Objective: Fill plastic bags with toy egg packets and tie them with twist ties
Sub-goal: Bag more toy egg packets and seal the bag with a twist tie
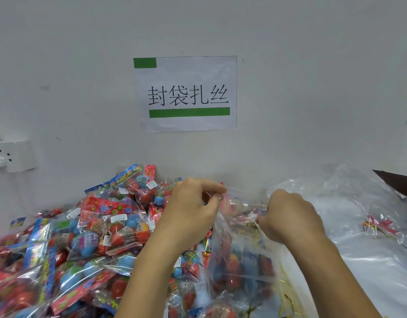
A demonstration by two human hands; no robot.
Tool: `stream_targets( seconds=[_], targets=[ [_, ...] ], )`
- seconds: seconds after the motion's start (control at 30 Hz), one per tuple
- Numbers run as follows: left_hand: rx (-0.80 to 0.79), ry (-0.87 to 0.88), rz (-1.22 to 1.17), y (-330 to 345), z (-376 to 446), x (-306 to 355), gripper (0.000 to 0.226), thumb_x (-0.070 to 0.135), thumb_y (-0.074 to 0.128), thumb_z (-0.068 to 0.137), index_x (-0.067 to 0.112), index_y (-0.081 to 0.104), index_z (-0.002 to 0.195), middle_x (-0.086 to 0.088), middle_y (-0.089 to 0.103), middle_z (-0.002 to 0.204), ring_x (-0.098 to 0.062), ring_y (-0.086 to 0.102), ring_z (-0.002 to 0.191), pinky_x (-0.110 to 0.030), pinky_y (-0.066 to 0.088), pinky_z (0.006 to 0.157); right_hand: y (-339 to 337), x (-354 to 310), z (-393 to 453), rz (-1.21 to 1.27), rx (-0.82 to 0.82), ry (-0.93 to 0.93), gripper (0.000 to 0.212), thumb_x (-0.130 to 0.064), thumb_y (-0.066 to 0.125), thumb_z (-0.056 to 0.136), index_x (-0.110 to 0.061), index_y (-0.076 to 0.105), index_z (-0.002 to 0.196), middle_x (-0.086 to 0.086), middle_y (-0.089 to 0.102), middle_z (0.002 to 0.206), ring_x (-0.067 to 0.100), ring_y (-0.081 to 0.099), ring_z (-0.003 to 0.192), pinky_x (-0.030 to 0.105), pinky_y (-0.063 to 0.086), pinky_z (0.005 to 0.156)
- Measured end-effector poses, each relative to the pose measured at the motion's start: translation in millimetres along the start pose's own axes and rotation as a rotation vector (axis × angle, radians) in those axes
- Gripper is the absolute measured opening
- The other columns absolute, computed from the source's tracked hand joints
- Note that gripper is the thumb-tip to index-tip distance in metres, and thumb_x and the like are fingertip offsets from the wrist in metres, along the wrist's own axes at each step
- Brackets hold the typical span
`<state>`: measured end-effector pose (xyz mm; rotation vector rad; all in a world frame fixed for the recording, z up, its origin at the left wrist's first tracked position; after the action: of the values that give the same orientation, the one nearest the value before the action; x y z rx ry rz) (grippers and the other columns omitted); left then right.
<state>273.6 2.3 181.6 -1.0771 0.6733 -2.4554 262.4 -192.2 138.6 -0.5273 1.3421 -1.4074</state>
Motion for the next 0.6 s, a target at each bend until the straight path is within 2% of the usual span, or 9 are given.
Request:
stream_targets(
  seconds=[0.1, 0.17, 0.2, 0.27, 0.33, 0.37, 0.43, 0.53, 0.6],
  targets=[
    [-0.011, -0.006, 0.005, 2, 0, -1, 0.024, 0.013, 0.058, 0.096, 0.023, 0.078, 0.107, 0.017, 0.072, 0.091, 0.005, 0.062, 0.087, -0.003, 0.046, 0.074, 12, -4, 0, -0.022, -0.082, -0.026, 0.03, -0.036, 0.068, 0.09, -0.017, 0.046, 0.081, 0.002, 0.056, 0.093, 0.025, 0.05, 0.082, 0.031, 0.041, 0.068],
    [-0.026, -0.013, 0.016, 6, 0, -1, 0.024, 0.015, 0.059, 0.096, 0.024, 0.078, 0.107, 0.014, 0.073, 0.092, 0.0, 0.064, 0.092, -0.012, 0.049, 0.084, 26, -8, -4, -0.063, -0.186, -0.051, 0.032, -0.041, 0.065, 0.092, -0.017, 0.047, 0.081, 0.004, 0.06, 0.106, 0.027, 0.055, 0.096, 0.033, 0.046, 0.074],
    [-0.036, -0.012, 0.024, 8, 0, -1, 0.023, 0.016, 0.059, 0.096, 0.024, 0.078, 0.107, 0.013, 0.074, 0.093, -0.002, 0.064, 0.094, -0.015, 0.05, 0.086, 31, -10, -7, -0.079, -0.223, -0.058, 0.027, -0.04, 0.064, 0.092, -0.016, 0.052, 0.088, 0.004, 0.061, 0.114, 0.027, 0.057, 0.104, 0.035, 0.047, 0.08],
    [-0.054, 0.003, 0.037, 13, -1, 1, 0.024, 0.016, 0.058, 0.096, 0.023, 0.077, 0.109, 0.012, 0.074, 0.095, 0.0, 0.064, 0.093, -0.007, 0.047, 0.082, 38, -11, -9, -0.115, -0.251, -0.056, 0.015, -0.029, 0.06, 0.092, -0.017, 0.055, 0.099, 0.004, 0.059, 0.12, 0.027, 0.058, 0.112, 0.034, 0.047, 0.089],
    [-0.066, 0.015, 0.051, 17, -1, 3, 0.025, 0.015, 0.058, 0.096, 0.023, 0.077, 0.11, 0.012, 0.074, 0.097, 0.003, 0.063, 0.092, -0.001, 0.043, 0.077, 40, -9, -12, -0.141, -0.266, -0.04, 0.008, -0.018, 0.055, 0.09, -0.017, 0.049, 0.086, 0.005, 0.056, 0.112, 0.026, 0.057, 0.109, 0.035, 0.045, 0.094],
    [-0.073, 0.018, 0.054, 18, -1, 3, 0.026, 0.014, 0.057, 0.096, 0.022, 0.076, 0.111, 0.012, 0.074, 0.098, 0.004, 0.063, 0.09, 0.0, 0.043, 0.076, 41, -8, -12, -0.151, -0.277, -0.03, 0.003, -0.015, 0.054, 0.09, -0.017, 0.051, 0.088, 0.005, 0.055, 0.112, 0.026, 0.057, 0.111, 0.035, 0.045, 0.095],
    [-0.084, 0.023, 0.057, 21, -1, 4, 0.028, 0.012, 0.056, 0.095, 0.021, 0.076, 0.113, 0.011, 0.074, 0.099, 0.003, 0.065, 0.087, -0.003, 0.046, 0.076, 40, -5, -12, -0.154, -0.287, -0.012, 0.018, -0.013, 0.053, 0.088, -0.018, 0.056, 0.106, 0.004, 0.057, 0.115, 0.026, 0.057, 0.115, 0.035, 0.047, 0.093],
    [-0.093, 0.024, 0.06, 24, -1, 4, 0.029, 0.012, 0.055, 0.096, 0.02, 0.075, 0.115, 0.01, 0.074, 0.1, 0.003, 0.065, 0.087, -0.007, 0.049, 0.079, 36, -3, -9, -0.116, -0.264, -0.011, 0.012, -0.015, 0.054, 0.086, -0.018, 0.049, 0.096, -0.001, 0.047, 0.089, 0.025, 0.055, 0.096, 0.032, 0.046, 0.081],
    [-0.088, 0.022, 0.059, 23, -1, 2, 0.029, 0.013, 0.055, 0.097, 0.021, 0.075, 0.117, 0.009, 0.074, 0.101, 0.002, 0.065, 0.088, -0.004, 0.047, 0.077, 28, -2, -9, -0.095, -0.218, 0.003, 0.008, -0.016, 0.055, 0.085, -0.017, 0.047, 0.087, -0.001, 0.046, 0.087, 0.025, 0.049, 0.088, 0.031, 0.044, 0.076]
  ],
)
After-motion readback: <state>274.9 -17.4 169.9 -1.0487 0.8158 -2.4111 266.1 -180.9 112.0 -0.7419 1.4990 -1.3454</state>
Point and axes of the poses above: each hand's wrist, its own z-axis towards the middle knuckle, its own y-axis out of the palm, x = y × z, the point moved 10 cm from there along z, towards the middle knuckle
